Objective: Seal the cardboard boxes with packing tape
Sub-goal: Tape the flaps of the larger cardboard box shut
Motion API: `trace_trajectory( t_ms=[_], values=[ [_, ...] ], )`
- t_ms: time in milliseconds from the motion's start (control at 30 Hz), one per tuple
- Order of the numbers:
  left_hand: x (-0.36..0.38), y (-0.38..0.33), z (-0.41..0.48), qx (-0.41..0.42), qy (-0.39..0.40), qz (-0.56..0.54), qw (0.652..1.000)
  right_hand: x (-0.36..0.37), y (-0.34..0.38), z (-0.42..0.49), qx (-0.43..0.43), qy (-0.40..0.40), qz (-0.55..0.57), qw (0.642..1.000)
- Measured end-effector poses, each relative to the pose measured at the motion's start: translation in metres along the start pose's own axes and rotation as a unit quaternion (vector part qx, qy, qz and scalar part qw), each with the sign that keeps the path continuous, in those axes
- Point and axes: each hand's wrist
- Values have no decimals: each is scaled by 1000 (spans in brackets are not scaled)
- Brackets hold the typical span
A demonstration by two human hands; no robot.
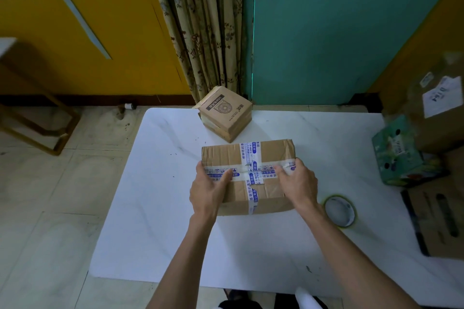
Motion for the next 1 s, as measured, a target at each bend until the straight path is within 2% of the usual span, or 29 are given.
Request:
trace_trajectory(
  t_ms=[167,267,433,500,600,800,900,1000],
  values=[
    [-2,8,0,38,-52,-19,998,-4,-9,4,-44,-36,-7,998],
    [-4,6,3,49,-64,-4,997,-6,-8,4,-29,-46,-1,999],
    [1,-8,4,-11,1,154,988,2,-7,-1,55,35,-15,998],
    [9,-18,2,-34,27,174,984,5,-6,-1,64,43,-38,996],
    [15,-24,0,-33,7,169,985,8,-6,3,64,43,-17,997],
    [11,-8,2,6,-79,104,991,5,-8,1,-1,-48,16,999],
    [6,-4,10,15,-88,81,993,4,-7,3,3,-31,5,999],
    [7,-8,12,22,-61,130,989,5,-1,6,41,4,-53,998]
  ],
)
Point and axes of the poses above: each hand's wrist, its own z-axis towards the middle knuckle, its own x-axis out of the palm, y = z × x, and after that the axes turned 9 degrees about x, right-handed
